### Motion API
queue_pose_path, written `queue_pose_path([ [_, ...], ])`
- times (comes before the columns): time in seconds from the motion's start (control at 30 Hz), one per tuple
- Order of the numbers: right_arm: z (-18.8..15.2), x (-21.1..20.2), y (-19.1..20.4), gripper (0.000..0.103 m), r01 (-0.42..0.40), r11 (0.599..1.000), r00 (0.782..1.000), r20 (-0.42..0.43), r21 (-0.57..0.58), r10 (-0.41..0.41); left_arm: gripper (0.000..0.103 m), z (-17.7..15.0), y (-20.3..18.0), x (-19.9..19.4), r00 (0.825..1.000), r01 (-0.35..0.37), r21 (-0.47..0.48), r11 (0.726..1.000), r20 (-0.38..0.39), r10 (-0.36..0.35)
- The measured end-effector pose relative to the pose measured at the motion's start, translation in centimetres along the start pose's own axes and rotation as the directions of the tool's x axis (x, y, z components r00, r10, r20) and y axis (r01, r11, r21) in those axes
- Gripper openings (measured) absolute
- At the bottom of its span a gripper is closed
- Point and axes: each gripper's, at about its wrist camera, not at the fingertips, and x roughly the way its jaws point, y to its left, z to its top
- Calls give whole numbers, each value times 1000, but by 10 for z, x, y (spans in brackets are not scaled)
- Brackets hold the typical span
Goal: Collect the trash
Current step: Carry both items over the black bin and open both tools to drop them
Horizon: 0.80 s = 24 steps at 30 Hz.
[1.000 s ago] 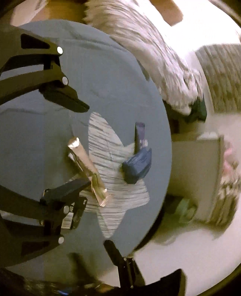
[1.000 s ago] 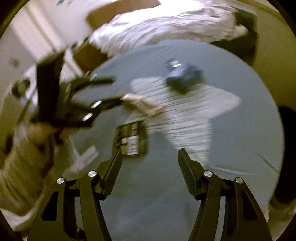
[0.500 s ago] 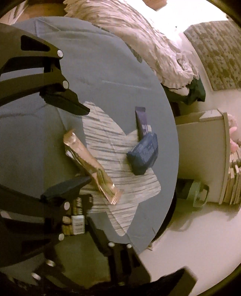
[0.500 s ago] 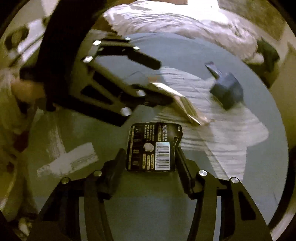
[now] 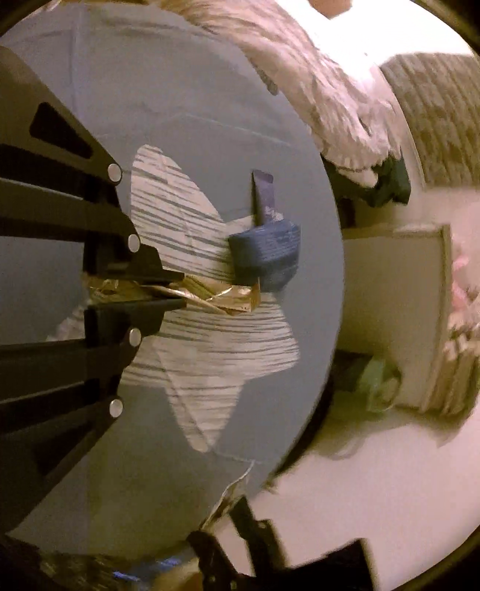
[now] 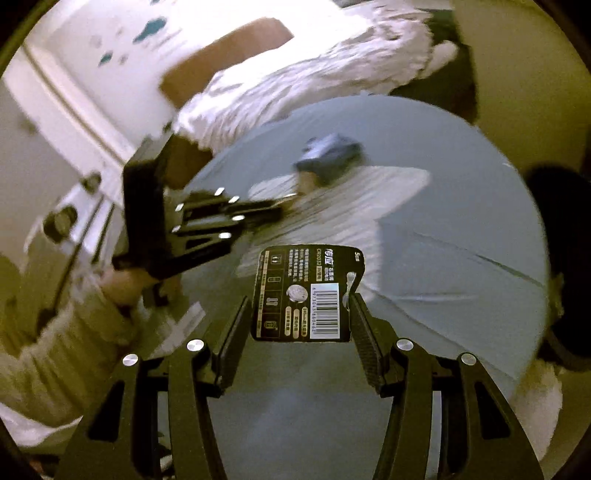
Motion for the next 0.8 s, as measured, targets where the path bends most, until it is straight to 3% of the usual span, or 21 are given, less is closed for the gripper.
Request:
queue_pose_path([
  [0.1, -6, -20, -27, 54, -28, 996, 998, 52, 90, 23, 9, 3, -3, -13, 998, 29, -97, 995, 59, -23],
  [0.3, -10, -54, -74, 54, -55, 977, 986, 167, 206, 21, 9, 21, -18, -29, 981, 147, -245, 958, 159, -110],
  [0.43, -10, -87, -110, 54, -50, 958, 961, 275, 282, -30, 9, 48, -44, -26, 970, 192, -219, 957, 192, -150],
  [0.67, -17, -146, -182, 54, -16, 903, 877, 440, 429, -193, 9, 124, -116, 15, 930, 312, -158, 937, 254, -266],
  [0.8, -23, -156, -216, 54, -30, 872, 846, 477, 488, -238, 10, 154, -156, 56, 921, 352, -115, 929, 218, -322],
])
